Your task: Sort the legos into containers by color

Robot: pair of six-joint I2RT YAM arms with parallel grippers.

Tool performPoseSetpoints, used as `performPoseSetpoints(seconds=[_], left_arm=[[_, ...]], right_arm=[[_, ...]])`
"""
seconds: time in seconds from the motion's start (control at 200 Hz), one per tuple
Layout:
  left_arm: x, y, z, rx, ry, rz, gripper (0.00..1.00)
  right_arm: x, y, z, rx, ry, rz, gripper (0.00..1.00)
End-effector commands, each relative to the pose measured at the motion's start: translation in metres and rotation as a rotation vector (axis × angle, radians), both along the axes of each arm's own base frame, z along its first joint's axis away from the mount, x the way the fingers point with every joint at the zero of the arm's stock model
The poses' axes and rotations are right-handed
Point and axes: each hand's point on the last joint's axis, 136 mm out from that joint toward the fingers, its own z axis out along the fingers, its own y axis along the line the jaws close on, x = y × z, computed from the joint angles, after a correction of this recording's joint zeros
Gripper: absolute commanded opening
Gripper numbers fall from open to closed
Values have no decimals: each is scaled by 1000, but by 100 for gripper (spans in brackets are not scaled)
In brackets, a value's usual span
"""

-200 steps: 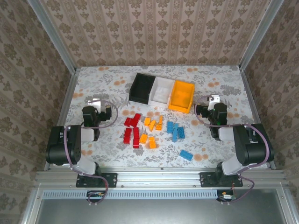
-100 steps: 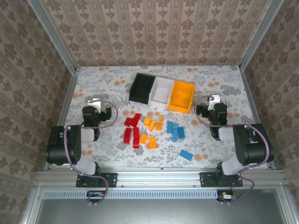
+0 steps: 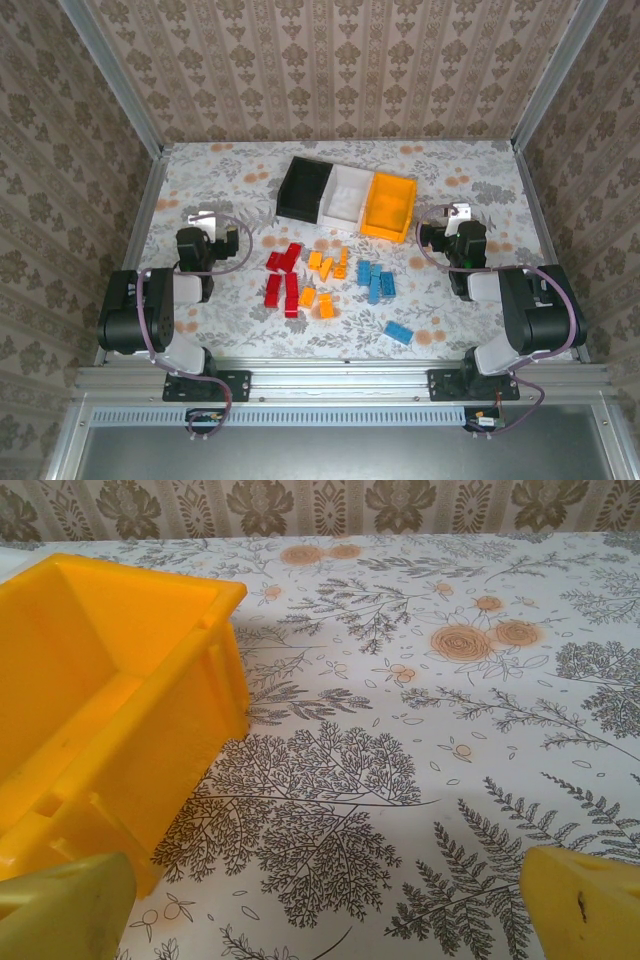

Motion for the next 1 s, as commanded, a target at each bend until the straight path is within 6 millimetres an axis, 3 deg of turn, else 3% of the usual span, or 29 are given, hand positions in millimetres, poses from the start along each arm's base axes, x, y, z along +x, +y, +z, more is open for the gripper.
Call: performPoseSetpoints(seconds=[0.0,0.085,0.25,0.27,0.46,0.545,0.67,0.76,0.995], left_arm=[[8,3,17,1,-63,22,100],[7,12,26,45,-65,115,100],[12,10,53,85,12,137,100],[12,10,56,83,20,146,100],[2,6,91,-73,77,196,100],[-6,-7,102,-189,100,178,100],[-20,-36,110,-335,186,125,100],[-34,-66,109,-375,263,44,100],[-86,-132,80,-426,474,-161,100]], right_arm=[[3,-10,8,-3,-8,-55,100],[3,-14,14,-4,9,-85,100],[1,-26,29,-9,32,-156,100],[0,-27,42,-8,7,-163,100],[-9,-27,78,124,125,-228,100],[-11,-1,82,235,244,-134,100],[-31,40,69,380,475,-32,100],[-62,60,52,354,664,-12,100],[-143,110,18,207,910,79,100]])
